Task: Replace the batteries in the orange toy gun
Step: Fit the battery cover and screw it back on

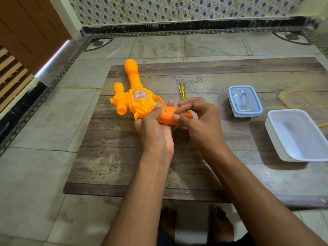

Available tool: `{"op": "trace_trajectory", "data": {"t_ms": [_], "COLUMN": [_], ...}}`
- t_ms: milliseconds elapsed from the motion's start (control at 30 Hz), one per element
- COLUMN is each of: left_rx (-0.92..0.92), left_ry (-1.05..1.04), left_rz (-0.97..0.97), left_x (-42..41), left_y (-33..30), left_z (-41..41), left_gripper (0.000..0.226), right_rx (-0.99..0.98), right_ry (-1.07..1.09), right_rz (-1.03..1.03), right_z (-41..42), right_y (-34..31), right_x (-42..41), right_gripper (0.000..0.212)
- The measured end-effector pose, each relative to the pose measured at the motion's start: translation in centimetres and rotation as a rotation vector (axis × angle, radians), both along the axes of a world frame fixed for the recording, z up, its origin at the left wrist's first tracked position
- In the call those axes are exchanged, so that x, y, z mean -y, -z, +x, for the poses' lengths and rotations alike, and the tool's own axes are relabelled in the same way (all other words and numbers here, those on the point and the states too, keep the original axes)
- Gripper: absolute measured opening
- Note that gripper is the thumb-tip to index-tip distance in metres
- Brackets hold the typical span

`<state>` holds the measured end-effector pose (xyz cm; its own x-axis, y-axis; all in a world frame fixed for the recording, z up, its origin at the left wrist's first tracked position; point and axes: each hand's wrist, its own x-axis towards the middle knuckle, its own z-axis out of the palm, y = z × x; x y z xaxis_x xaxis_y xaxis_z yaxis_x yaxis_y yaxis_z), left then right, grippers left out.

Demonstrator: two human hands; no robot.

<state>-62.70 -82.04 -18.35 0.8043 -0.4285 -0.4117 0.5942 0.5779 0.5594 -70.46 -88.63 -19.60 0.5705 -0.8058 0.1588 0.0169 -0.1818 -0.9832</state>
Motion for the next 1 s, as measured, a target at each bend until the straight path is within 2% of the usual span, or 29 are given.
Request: {"op": "trace_trajectory", "data": {"t_ms": [167,333,533,767,867,1000], "left_rx": [0.018,0.028,0.021,0.016,0.011,0.021], "left_ry": [0.008,0.013,0.025,0.023,0.02,0.033], "left_rz": [0.008,0.009,-0.006,0.022,0.026,0.014], "left_x": [0.1,0.1,0.0,0.0,0.0,0.0], "left_y": [0.4,0.4,0.2,0.2,0.1,0.1], "left_z": [0.1,-0.2,0.0,0.0,0.1,0.3], "left_gripper": [0.05,0.049,0.049,0.05,0.048,0.047], "right_rx": [0.029,0.116,0.092,0.034,0.03,0.006], "right_ry": [-0.018,-0.007,-0.085,-0.115,-0.13,-0.153], "right_rz": [0.076,0.27,0.208,0.216,0.145,-0.19], "right_z": [0.0,-0.1,-0.6,-1.1,-1.2,-1.4], "right_y": [0.1,-0.2,-0.8,-1.4,-1.2,-0.1], "right_x": [0.1,0.1,0.5,0.5,1.0,1.6], "right_gripper": [0.029,0.029,0.041,0.036,0.035,0.024]}}
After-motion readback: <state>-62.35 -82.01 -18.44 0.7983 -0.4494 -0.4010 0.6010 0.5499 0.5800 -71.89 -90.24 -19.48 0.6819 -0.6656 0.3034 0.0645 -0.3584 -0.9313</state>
